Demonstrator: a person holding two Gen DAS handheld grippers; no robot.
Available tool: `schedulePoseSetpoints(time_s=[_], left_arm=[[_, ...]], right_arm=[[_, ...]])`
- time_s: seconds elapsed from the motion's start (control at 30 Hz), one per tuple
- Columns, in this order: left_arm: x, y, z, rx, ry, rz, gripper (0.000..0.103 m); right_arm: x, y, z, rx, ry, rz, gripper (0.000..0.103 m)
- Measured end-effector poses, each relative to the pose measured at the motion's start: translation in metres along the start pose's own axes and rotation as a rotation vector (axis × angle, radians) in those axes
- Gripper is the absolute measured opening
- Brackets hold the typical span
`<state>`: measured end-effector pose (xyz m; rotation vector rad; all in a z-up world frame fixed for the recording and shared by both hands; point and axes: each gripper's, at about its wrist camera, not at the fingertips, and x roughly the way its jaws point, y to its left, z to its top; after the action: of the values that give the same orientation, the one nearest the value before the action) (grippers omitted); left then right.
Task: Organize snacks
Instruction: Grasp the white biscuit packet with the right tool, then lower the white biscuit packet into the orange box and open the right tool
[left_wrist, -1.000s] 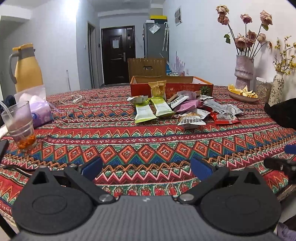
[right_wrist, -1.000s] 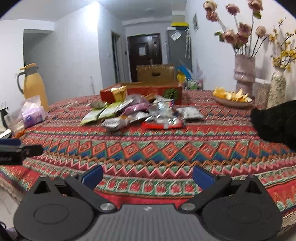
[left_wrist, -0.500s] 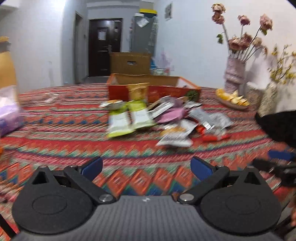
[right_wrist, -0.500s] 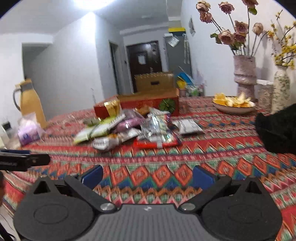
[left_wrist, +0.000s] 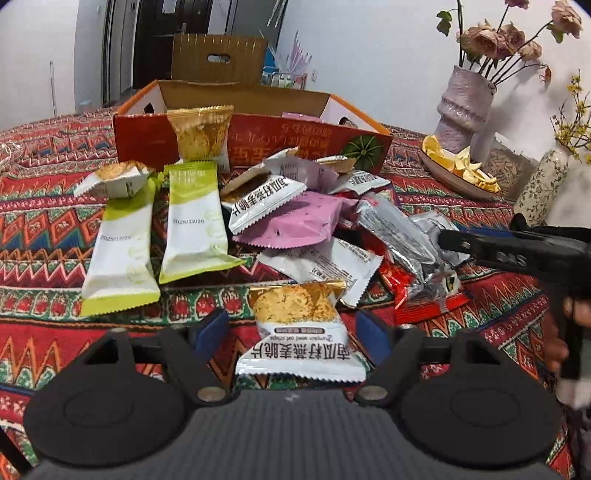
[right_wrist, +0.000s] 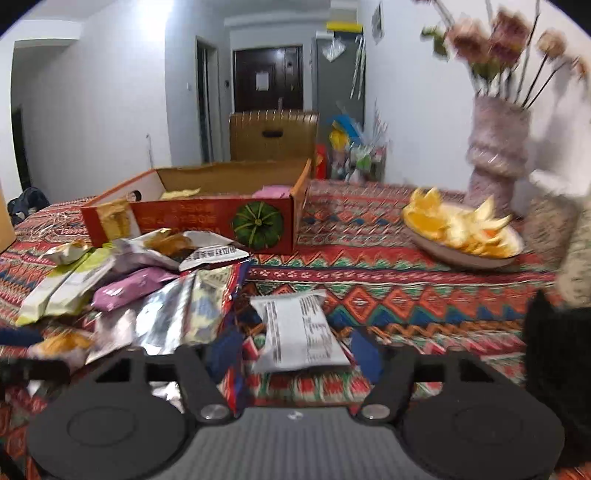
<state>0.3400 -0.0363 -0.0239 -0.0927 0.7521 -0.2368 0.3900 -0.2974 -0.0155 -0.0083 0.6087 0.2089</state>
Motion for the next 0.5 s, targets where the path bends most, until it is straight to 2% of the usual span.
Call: schedulePoseSetpoints(time_s=[0.03,0.13,0.23,0.33,0.5], left_arm=[[0.001,-0.001,0.0,0.016,0.0,-0.007,0.046],[-0.002,-0.002,0.001,0.026,0.002,-0.033,0.042],[-0.013,-0.008,-0.004,0.047,-0.014,-0.002,0.041],[-0.036,-0.012,-0.01,0.047,-0.042,0.0,0.041],[-0.086,-0.013,-0.029,0.031,-0.102,0.019,0.041]], right_arm=[[0.008,-0.001,0.002,-0.003,0.006,0.006,0.058],[0.022,0.001,0.003,-0.012,0.032,-0.007,0.045],[0.013,0.001,-0.002,-0.001,0.02,-0.005,0.04],[-0.008,-0.001,-0.01,0.011,0.001,-0.034,0.04],[-0.075,0.008,-0.042,0.033,-0.033,-0.063,0.04]])
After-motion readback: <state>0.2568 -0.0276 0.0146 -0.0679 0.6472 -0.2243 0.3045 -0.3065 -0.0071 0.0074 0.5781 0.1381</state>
